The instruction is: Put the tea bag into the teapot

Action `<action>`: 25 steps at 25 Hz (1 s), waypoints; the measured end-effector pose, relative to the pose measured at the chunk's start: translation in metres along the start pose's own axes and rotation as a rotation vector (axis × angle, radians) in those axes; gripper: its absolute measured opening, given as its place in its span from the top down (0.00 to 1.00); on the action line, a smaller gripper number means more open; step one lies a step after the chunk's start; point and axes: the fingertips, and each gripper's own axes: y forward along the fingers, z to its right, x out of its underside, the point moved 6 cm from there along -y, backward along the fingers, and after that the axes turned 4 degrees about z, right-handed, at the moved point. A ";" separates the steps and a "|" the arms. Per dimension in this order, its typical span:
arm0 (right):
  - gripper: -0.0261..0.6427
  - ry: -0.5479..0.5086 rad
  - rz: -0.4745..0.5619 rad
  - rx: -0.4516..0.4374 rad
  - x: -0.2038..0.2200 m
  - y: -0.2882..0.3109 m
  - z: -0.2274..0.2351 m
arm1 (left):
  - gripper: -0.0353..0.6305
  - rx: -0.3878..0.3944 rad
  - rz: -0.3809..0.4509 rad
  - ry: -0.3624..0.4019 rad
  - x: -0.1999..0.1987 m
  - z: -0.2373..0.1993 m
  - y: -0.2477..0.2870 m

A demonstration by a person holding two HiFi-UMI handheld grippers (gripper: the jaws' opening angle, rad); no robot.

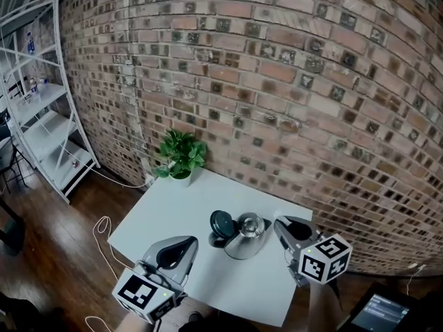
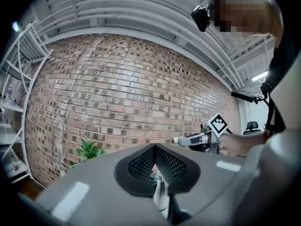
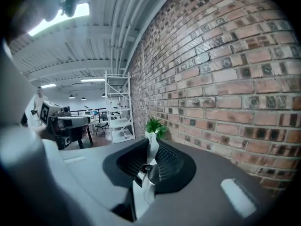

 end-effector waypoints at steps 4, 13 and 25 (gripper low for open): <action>0.88 -0.007 -0.094 -0.004 0.023 0.025 0.020 | 0.94 -0.024 -0.041 -0.016 0.015 -0.006 0.009; 0.88 -0.079 -0.357 -0.056 0.075 0.080 0.041 | 0.94 -0.040 -0.092 -0.037 0.048 -0.015 0.030; 0.88 -0.230 -0.612 -0.136 0.107 0.119 0.049 | 0.94 -0.045 -0.105 -0.084 0.067 -0.011 0.030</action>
